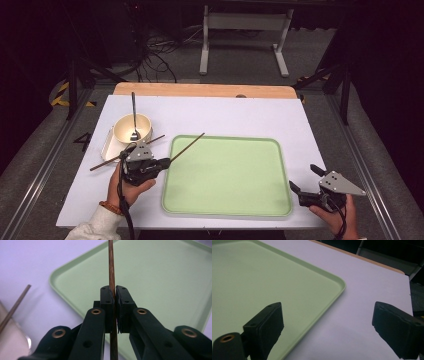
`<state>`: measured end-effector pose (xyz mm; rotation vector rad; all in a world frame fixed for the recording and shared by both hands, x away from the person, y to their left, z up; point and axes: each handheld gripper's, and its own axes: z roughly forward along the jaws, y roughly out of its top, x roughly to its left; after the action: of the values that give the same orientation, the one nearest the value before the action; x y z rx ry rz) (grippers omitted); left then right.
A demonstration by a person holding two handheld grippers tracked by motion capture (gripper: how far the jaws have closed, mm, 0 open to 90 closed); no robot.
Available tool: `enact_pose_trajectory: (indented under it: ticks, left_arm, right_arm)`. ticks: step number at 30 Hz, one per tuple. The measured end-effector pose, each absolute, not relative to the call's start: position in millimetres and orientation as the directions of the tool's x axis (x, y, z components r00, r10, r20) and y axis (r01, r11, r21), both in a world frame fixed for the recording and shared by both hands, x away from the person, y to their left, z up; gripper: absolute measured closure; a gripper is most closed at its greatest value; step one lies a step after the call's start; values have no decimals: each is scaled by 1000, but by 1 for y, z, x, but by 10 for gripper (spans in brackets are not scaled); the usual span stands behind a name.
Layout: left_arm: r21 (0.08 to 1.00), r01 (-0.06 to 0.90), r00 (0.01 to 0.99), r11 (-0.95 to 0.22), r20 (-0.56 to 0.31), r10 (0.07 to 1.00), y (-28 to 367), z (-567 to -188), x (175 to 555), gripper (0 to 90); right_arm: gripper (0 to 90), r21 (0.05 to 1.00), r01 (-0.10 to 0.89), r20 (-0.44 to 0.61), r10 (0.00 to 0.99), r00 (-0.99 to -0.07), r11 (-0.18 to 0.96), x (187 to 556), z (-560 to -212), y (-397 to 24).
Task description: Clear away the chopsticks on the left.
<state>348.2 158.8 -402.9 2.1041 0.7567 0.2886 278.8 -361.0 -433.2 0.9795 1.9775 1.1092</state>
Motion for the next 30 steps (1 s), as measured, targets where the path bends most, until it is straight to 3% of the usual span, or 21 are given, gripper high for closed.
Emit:
enact_pose_trajectory:
  ticks: [10,20,30]
  left_arm:
    - [772,462,786,-436,-130,604,124,-413,351,855]
    - [738,475,801,-480,-136,583,95,-429,353,855]
    - [699,511,799,-500,-171,577,85,-446,355,853]
  right_arm:
    - [105,887,290,-180,847,-500,359,279,-434,-362]
    - [105,886,289,-182,844,-505,364,279,-434,-361]
    - [105,884,290,-182,842,-508,366,280,-435,-361]
